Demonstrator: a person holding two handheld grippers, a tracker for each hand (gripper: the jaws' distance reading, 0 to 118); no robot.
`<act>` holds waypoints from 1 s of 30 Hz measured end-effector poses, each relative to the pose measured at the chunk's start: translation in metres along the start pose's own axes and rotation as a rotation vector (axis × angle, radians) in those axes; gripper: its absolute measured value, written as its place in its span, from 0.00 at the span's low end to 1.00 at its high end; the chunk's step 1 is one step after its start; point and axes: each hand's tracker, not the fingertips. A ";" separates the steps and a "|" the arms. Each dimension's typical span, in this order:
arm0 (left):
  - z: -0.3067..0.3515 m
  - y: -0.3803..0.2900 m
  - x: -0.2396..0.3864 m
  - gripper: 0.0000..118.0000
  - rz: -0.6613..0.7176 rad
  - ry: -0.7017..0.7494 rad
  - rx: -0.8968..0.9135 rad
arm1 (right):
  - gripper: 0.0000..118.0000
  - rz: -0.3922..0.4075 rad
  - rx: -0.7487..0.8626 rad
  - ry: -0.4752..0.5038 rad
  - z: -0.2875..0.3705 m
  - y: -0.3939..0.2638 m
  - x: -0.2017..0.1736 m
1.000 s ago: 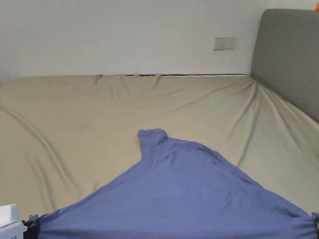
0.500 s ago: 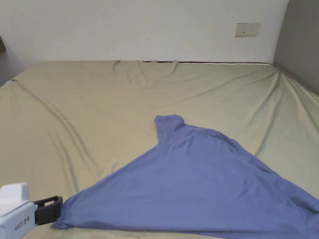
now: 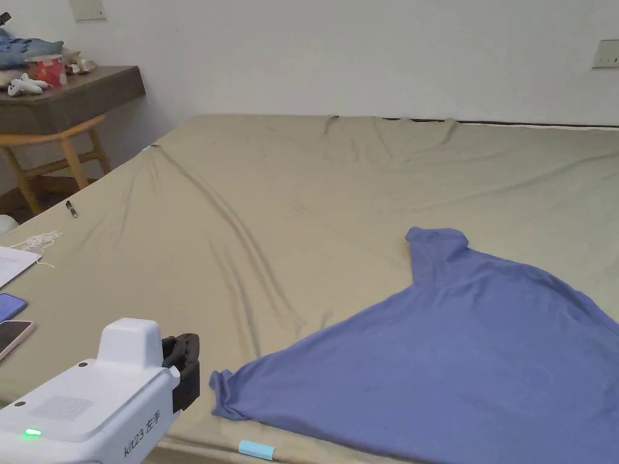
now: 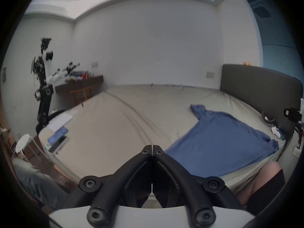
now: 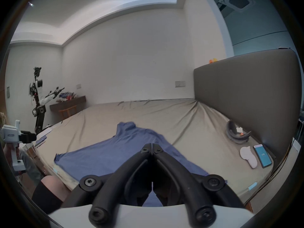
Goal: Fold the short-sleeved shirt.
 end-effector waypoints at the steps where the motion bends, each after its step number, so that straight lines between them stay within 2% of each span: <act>1: -0.013 -0.003 -0.006 0.00 0.028 -0.011 -0.043 | 0.00 0.037 0.027 0.005 -0.002 -0.003 -0.004; 4: -0.065 -0.006 -0.016 0.02 0.096 -0.064 -0.236 | 0.00 0.047 -0.014 0.030 -0.010 -0.010 -0.008; 5: -0.083 -0.009 -0.023 0.18 0.155 -0.073 -0.245 | 0.00 0.048 -0.018 0.031 -0.012 -0.012 -0.008; 6: -0.097 -0.011 -0.023 0.44 0.189 -0.044 -0.250 | 0.00 0.051 -0.028 0.035 -0.014 -0.014 -0.008; 7: -0.116 -0.010 -0.025 0.70 0.163 -0.030 -0.323 | 0.00 0.057 -0.034 0.036 -0.015 -0.015 -0.009; 8: -0.133 -0.012 -0.027 0.78 0.153 -0.041 -0.362 | 0.00 0.063 -0.038 0.036 -0.016 -0.017 -0.009; 9: -0.146 -0.013 -0.028 0.78 0.153 -0.040 -0.369 | 0.00 0.069 -0.042 0.039 -0.016 -0.018 -0.009; 12: -0.173 -0.027 -0.023 0.77 0.139 -0.015 -0.450 | 0.00 0.066 -0.057 0.049 -0.018 -0.022 -0.006; 13: -0.181 -0.033 -0.022 0.72 0.135 -0.023 -0.476 | 0.00 0.065 -0.064 0.048 -0.018 -0.022 -0.007; 14: -0.182 -0.039 -0.017 0.61 0.128 -0.030 -0.491 | 0.00 0.064 -0.069 0.046 -0.019 -0.023 -0.007; 15: -0.184 -0.046 -0.014 0.61 0.119 -0.036 -0.515 | 0.00 0.065 -0.073 0.043 -0.020 -0.025 -0.006; 16: -0.179 -0.050 -0.008 0.59 0.057 0.021 -0.467 | 0.00 0.065 -0.077 0.039 -0.020 -0.026 -0.006; 17: -0.174 -0.047 -0.001 0.55 0.005 -0.002 -0.428 | 0.00 0.063 -0.083 0.040 -0.021 -0.027 -0.005; 18: -0.162 -0.045 0.008 0.46 -0.012 0.002 -0.438 | 0.00 0.061 -0.090 0.043 -0.023 -0.028 -0.005; 19: -0.156 -0.043 0.010 0.10 -0.017 -0.015 -0.430 | 0.00 0.058 -0.104 0.048 -0.026 -0.029 -0.004; 20: -0.149 -0.041 0.012 0.02 -0.037 -0.058 -0.422 | 0.00 0.054 -0.119 0.051 -0.029 -0.029 -0.004; 22: -0.143 -0.038 0.015 0.02 0.008 -0.145 -0.447 | 0.00 0.064 -0.142 0.058 -0.037 -0.028 -0.005; 24: -0.133 -0.041 0.025 0.02 -0.095 -0.156 -0.433 | 0.00 0.092 -0.155 0.072 -0.049 -0.029 -0.009; 26: -0.131 -0.039 0.020 0.02 -0.114 -0.129 -0.362 | 0.00 0.125 -0.171 0.110 -0.070 -0.026 -0.012; 28: -0.123 -0.032 0.013 0.02 -0.043 -0.103 -0.287 | 0.00 0.157 -0.196 0.119 -0.102 -0.019 -0.014; 30: -0.124 -0.027 0.005 0.02 0.031 -0.098 -0.243 | 0.00 0.216 -0.202 0.128 -0.082 -0.026 -0.014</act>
